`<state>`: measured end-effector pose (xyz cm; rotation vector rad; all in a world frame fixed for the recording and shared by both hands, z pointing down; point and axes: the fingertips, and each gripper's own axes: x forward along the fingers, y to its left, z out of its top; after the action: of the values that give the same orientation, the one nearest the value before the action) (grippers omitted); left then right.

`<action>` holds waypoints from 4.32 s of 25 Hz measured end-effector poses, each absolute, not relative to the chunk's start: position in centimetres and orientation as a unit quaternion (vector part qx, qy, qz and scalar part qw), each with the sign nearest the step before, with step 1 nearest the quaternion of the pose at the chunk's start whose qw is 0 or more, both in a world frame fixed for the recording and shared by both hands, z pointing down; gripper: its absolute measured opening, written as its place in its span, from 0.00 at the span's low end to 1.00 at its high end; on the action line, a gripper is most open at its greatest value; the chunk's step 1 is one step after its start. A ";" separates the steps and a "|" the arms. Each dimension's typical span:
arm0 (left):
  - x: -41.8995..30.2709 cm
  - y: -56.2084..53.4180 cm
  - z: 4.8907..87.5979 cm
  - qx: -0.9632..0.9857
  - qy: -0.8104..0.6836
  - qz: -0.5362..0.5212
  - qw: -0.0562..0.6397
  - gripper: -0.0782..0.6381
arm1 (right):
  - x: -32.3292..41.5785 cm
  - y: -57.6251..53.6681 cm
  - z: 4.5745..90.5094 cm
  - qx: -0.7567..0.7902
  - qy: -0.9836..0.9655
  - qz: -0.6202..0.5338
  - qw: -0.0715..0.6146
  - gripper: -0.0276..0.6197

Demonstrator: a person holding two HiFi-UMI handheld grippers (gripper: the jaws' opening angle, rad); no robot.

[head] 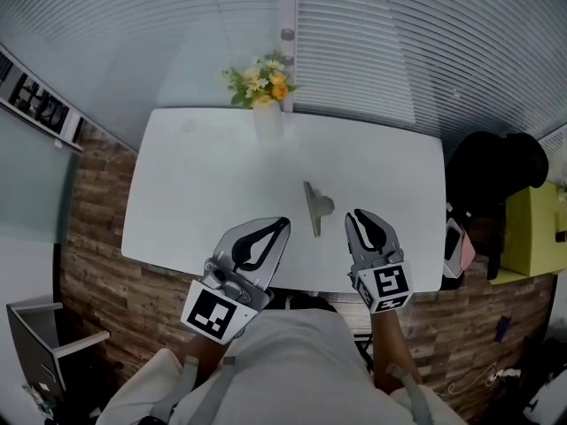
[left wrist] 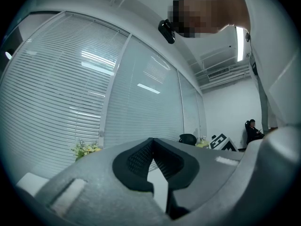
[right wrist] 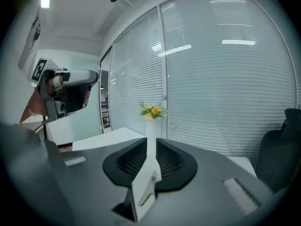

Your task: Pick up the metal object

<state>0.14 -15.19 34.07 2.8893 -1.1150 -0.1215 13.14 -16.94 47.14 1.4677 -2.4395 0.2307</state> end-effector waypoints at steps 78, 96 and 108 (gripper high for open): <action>-2.8 -18.2 34.8 0.923 -0.383 -0.025 0.030 0.11 | 11.9 -24.4 69.4 0.467 -0.799 0.368 0.086 0.07; -2.2 -17.7 33.9 0.924 -0.380 -0.041 0.023 0.11 | 12.3 -24.7 58.8 0.476 -0.840 0.246 0.082 0.07; -1.7 -17.7 33.6 0.925 -0.376 -0.044 0.022 0.11 | 12.2 -24.0 50.5 0.482 -0.854 0.185 0.062 0.07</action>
<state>-1.75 -17.71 33.59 2.8677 -1.1647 -0.1352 12.19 -23.99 50.46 1.4574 -2.5833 0.5603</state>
